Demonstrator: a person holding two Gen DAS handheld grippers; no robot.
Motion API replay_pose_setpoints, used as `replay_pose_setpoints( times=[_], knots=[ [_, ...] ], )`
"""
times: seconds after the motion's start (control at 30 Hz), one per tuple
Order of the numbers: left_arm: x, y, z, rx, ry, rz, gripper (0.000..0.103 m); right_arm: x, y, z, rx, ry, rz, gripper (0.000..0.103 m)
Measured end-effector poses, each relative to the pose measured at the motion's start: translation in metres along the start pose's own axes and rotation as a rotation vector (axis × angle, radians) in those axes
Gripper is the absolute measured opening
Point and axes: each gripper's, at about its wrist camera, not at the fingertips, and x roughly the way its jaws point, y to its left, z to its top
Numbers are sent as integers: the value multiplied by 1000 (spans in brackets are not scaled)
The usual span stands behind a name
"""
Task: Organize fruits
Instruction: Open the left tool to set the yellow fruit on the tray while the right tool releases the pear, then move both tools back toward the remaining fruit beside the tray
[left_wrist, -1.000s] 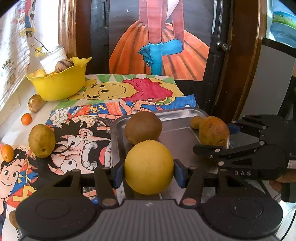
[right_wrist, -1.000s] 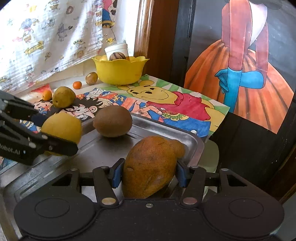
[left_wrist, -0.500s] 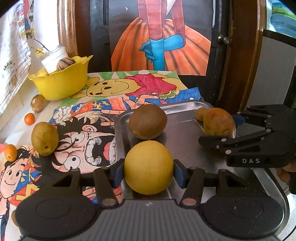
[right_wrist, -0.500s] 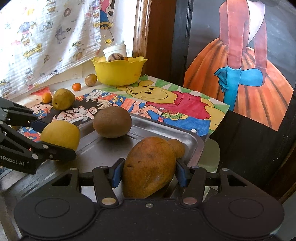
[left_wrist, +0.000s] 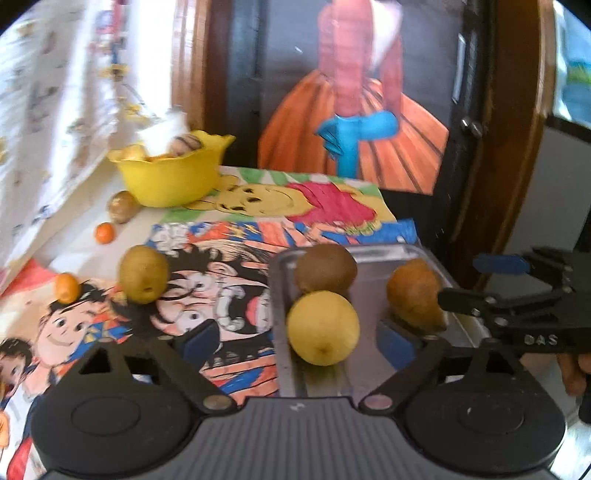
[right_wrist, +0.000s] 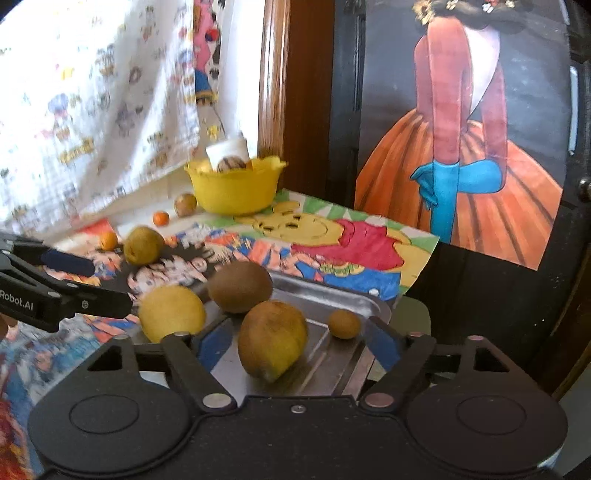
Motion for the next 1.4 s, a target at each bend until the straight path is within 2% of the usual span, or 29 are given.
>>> replay_pose_setpoints(
  times=[0.1, 0.3, 0.43, 0.97, 1.27, 1.4],
  knots=[
    [-16, 10, -1, -62, -16, 26, 102, -18, 8, 3, 26, -26, 1, 89],
    [-53, 31, -11, -136, -42, 107, 102, -52, 32, 7, 60, -61, 23, 102],
    [-79, 48, -25, -176, -43, 165, 102, -71, 53, 5, 71, -54, 53, 102],
    [-159, 124, -100, -315, -1, 349, 103, -98, 156, -32, 57, 134, 195, 102],
    [-183, 159, -117, -292, 17, 403, 103, -87, 237, -26, -87, 239, 290, 102],
    [-185, 175, -117, -262, 35, 429, 103, -75, 259, -12, -84, 245, 314, 102]
  ],
)
